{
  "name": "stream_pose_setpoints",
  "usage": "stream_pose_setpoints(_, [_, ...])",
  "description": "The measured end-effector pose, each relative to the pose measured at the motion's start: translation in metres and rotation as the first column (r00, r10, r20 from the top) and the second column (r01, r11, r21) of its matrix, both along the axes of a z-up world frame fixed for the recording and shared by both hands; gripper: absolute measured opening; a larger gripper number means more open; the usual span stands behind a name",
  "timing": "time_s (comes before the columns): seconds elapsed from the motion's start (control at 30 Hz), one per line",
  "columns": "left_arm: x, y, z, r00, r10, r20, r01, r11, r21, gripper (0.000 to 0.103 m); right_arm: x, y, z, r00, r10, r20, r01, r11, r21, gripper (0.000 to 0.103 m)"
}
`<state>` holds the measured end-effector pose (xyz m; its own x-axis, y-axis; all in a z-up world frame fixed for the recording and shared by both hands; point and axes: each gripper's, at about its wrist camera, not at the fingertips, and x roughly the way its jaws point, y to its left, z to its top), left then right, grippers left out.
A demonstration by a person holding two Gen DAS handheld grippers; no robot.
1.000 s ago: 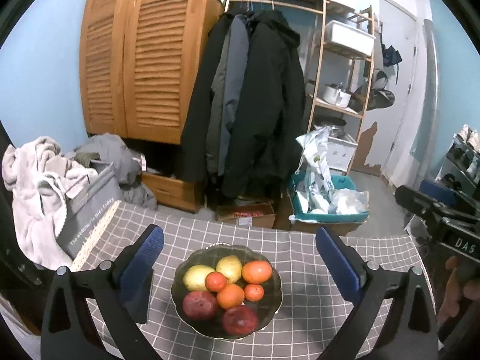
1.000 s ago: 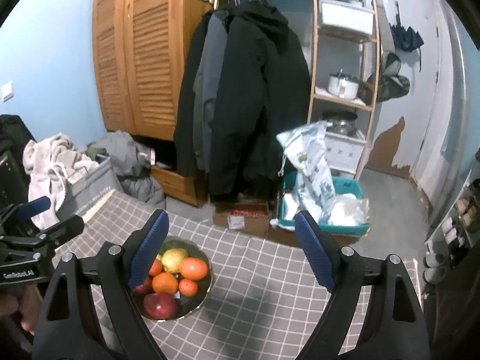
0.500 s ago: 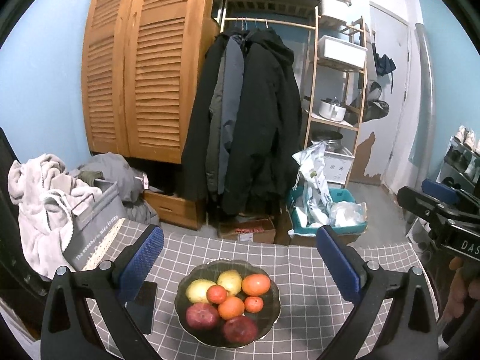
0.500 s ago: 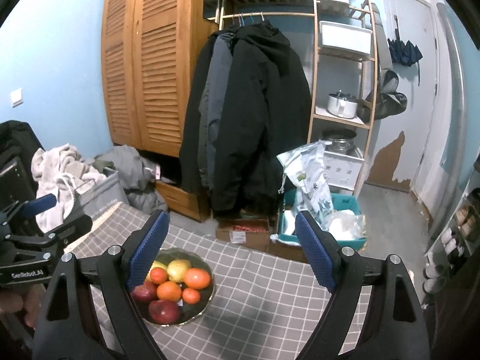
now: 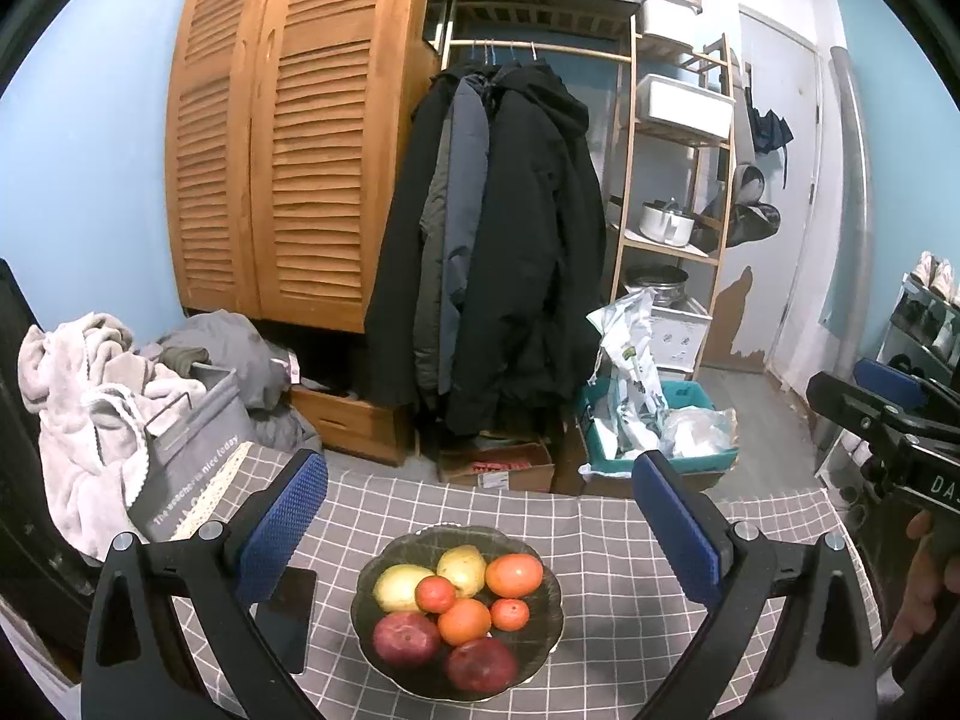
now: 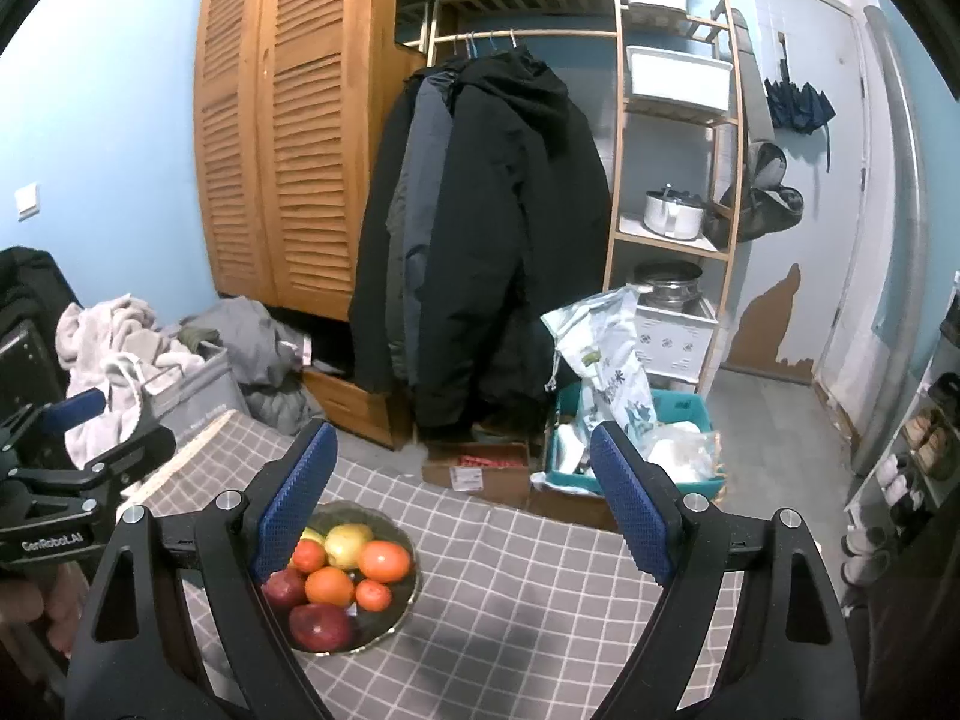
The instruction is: Organize fruits
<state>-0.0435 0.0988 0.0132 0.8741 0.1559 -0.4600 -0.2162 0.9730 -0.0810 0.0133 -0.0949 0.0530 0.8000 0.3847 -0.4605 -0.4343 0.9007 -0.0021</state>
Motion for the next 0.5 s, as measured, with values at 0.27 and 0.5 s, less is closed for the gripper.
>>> stream_pose_setpoints(0.27, [0.0001,-0.0005,0.0011,1.000,0.009,-0.002,-0.009,1.000,0.004,0.102,0.0019,-0.0013,-0.0032,1.000,0.000,-0.006,0.000,1.000,-0.005,0.085])
stream_pose_setpoints(0.5, [-0.0009,-0.0008,0.0016,1.000,0.009,-0.001,-0.009,1.000,0.009,0.102,0.0024,-0.0013,-0.0037,1.000,-0.001,-0.008,0.001,1.000,-0.007,0.085])
